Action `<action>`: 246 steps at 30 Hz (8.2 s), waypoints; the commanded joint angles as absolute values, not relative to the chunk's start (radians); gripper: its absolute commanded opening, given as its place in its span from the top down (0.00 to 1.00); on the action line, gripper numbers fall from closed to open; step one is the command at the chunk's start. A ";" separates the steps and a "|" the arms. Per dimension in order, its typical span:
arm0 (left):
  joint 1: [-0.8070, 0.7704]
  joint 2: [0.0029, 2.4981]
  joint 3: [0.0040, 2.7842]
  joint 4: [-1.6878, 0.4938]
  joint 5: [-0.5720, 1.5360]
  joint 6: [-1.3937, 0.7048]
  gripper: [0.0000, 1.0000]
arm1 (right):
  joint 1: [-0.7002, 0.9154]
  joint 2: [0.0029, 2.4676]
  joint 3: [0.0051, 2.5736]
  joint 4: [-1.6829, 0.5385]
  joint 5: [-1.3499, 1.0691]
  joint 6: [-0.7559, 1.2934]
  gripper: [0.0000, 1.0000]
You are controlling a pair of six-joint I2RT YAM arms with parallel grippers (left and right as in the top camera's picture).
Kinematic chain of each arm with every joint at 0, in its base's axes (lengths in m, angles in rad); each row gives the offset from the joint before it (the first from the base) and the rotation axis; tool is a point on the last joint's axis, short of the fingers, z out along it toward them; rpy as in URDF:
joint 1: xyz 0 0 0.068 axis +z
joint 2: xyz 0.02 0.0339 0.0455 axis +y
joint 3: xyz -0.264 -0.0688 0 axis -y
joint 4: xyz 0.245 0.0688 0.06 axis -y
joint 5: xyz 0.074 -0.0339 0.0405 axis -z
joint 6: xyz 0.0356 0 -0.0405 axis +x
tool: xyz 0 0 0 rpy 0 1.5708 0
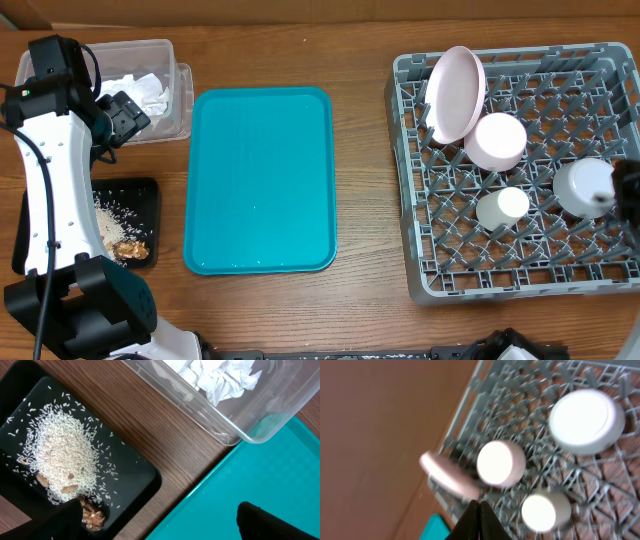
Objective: Sort waste into correct bins and load items into the dishwasher
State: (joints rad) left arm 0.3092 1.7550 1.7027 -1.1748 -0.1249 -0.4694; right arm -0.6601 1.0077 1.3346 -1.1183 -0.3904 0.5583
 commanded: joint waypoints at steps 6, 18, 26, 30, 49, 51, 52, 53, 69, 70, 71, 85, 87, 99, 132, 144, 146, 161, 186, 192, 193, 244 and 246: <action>0.307 1.745 1.718 -1.174 -0.138 -0.479 0.00 | -0.655 0.828 1.341 -1.248 -0.616 0.339 0.95; 0.307 1.745 1.718 -1.174 -0.138 -0.479 0.00 | -0.655 0.846 1.341 -1.224 -0.879 0.536 0.00; 0.307 1.745 1.718 -1.174 -0.138 -0.479 0.00 | -0.583 0.849 1.341 -0.969 -1.173 0.544 0.00; 0.307 1.745 1.718 -1.174 -0.138 -0.479 0.00 | -0.417 0.862 1.341 -0.838 -1.169 0.544 0.00; 0.307 1.745 1.718 -1.174 -0.138 -0.479 0.00 | 0.399 1.204 1.341 -0.734 -0.513 0.554 0.00; 0.307 1.745 1.718 -1.174 -0.138 -0.479 0.00 | 0.414 1.193 1.341 -0.726 -0.433 0.554 0.00; 0.307 1.745 1.718 -1.174 -0.138 -0.479 0.00 | 0.414 1.187 1.341 -0.723 -0.434 0.554 0.00; 0.307 1.745 1.718 -1.174 -0.138 -0.479 0.00 | 0.414 1.181 1.341 -0.724 -0.435 0.554 0.00; 0.307 1.745 1.718 -1.174 -0.138 -0.479 0.00 | 0.407 1.155 1.341 -1.010 -0.259 0.517 0.00; 0.307 1.745 1.718 -1.174 -0.138 -0.479 0.00 | 0.407 1.147 1.341 -1.010 -0.259 0.496 0.00; 0.307 1.745 1.718 -1.174 -0.138 -0.479 0.00 | 0.407 1.134 1.341 -1.010 -0.259 0.473 0.00; 0.307 1.745 1.718 -1.174 -0.138 -0.479 0.00 | 0.326 0.839 1.298 -1.087 -0.090 0.339 0.00; 0.307 1.745 1.718 -1.174 -0.138 -0.479 0.00 | 0.269 0.759 1.235 -1.067 -0.091 0.340 0.00; 0.307 1.745 1.718 -1.174 -0.138 -0.479 0.00 | 0.080 0.260 0.653 -0.683 -0.142 0.339 0.00; 0.307 1.745 1.718 -1.174 -0.138 -0.479 0.00 | -0.081 0.003 0.008 -0.052 0.021 0.331 0.00; 0.307 1.745 1.718 -1.174 -0.138 -0.479 0.00 | -0.089 0.003 0.008 -0.083 -0.038 0.096 0.00; 0.307 1.745 1.718 -1.174 -0.138 -0.479 0.00 | -0.089 0.003 0.008 -0.082 -0.039 0.097 0.00; 0.307 1.745 1.718 -1.174 -0.138 -0.479 0.00 | -0.089 0.003 0.008 -0.081 -0.045 0.104 0.00; 0.307 1.745 1.718 -1.174 -0.138 -0.479 0.00 | -0.089 0.003 0.008 -0.081 -0.045 0.104 0.00; 0.305 1.742 1.718 -1.171 -0.170 -0.467 0.00 | -0.089 0.003 0.008 -0.081 -0.045 0.104 0.00; 0.305 1.740 1.718 -1.171 -0.200 -0.464 0.00 | -0.089 0.003 0.008 -0.081 -0.045 0.104 0.00; 0.300 0.514 0.501 -0.523 0.334 -0.167 0.00 | -0.089 0.003 0.008 -0.081 -0.045 0.104 0.00; 0.300 0.504 0.491 -0.519 0.335 -0.146 0.00 | -0.089 0.003 0.008 -0.081 -0.045 0.104 0.00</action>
State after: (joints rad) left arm 0.3073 0.5274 0.5091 -0.5301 0.3164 -0.1932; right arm -0.0853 0.0128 0.0185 -0.0891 -0.0452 0.1078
